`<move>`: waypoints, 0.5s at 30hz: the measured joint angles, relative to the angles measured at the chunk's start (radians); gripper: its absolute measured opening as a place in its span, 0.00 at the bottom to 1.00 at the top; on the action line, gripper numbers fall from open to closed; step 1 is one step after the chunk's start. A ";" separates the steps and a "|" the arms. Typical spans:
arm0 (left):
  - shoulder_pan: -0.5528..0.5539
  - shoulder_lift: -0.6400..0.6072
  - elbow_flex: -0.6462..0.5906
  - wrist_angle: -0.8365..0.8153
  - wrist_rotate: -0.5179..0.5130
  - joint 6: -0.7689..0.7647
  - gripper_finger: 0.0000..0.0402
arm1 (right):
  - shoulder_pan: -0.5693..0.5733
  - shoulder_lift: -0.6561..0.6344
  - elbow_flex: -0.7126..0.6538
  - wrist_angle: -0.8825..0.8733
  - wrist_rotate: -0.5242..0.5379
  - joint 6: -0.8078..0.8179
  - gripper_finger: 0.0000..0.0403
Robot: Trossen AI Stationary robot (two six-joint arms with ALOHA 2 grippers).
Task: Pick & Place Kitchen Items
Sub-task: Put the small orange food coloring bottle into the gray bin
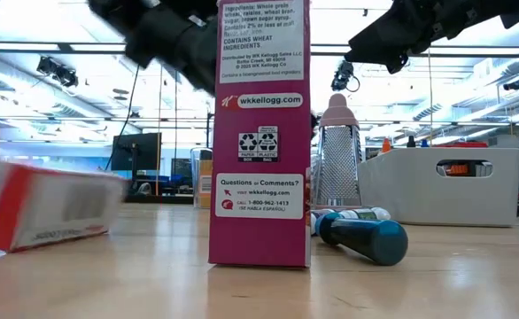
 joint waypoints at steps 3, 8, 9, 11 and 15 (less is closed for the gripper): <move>0.000 0.010 0.070 -0.167 0.003 0.035 0.55 | 0.000 0.000 0.000 0.002 0.000 -0.004 0.42; 0.000 0.010 0.051 -0.250 -0.011 -0.007 0.55 | 0.000 0.000 0.000 0.001 0.001 -0.041 0.42; 0.000 0.010 0.042 -0.248 -0.011 -0.008 0.55 | 0.000 0.000 0.000 0.001 0.001 -0.045 0.42; 0.000 0.033 0.038 -0.223 -0.019 -0.010 0.55 | 0.000 0.000 0.000 0.001 0.001 -0.048 0.42; 0.001 0.101 0.042 -0.120 0.003 -0.007 0.55 | 0.000 0.000 0.000 0.002 0.001 -0.046 0.42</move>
